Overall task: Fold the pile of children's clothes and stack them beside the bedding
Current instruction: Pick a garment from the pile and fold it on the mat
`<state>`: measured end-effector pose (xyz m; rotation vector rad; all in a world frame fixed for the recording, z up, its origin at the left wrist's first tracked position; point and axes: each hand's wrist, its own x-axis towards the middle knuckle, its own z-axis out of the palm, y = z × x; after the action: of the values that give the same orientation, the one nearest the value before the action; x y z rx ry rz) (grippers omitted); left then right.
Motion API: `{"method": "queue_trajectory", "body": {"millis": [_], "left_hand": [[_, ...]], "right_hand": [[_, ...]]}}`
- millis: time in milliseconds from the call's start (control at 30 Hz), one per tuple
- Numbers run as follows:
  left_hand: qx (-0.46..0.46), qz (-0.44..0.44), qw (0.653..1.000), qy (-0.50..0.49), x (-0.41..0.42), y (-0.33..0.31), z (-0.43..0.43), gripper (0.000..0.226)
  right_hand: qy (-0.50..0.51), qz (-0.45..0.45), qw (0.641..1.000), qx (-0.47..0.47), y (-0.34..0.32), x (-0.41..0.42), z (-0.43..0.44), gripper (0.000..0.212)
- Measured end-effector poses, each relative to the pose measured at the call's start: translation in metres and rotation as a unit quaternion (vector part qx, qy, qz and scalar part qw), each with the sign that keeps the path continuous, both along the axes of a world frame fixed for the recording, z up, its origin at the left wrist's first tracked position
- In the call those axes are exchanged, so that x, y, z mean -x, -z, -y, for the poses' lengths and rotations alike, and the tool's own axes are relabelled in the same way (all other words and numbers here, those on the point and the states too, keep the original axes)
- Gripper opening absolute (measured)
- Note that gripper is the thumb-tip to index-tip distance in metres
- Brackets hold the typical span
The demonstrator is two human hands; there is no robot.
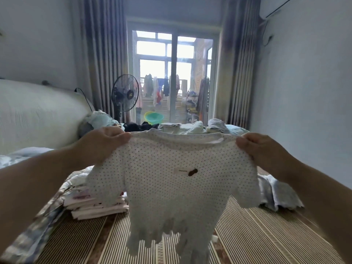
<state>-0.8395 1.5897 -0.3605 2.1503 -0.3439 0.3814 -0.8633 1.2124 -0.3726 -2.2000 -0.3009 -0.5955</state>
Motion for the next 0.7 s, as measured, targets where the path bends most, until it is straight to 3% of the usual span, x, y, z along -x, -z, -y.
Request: {"method": "queue_trajectory", "body": {"millis": [200,367,533,700], "left_hand": [[0.118,-0.021,0.992,0.048,0.011,-0.008,0.004,0.027],[0.148,-0.057,0.983,0.095,0.002,0.001,0.01,0.028],[0.097,-0.166,0.979,0.065,-0.042,0.064,0.014,0.031],[-0.054,-0.28,0.958,-0.021,-0.103,0.15,0.017,0.032]], "right_hand": [[-0.034,0.014,0.999,-0.013,-0.019,0.02,0.01,0.025],[-0.036,-0.024,0.999,-0.016,-0.016,0.003,0.023,0.02],[-0.02,-0.134,0.991,0.02,0.038,-0.059,0.024,0.016],[-0.016,-0.29,0.954,0.08,0.131,-0.142,0.015,0.017]]}}
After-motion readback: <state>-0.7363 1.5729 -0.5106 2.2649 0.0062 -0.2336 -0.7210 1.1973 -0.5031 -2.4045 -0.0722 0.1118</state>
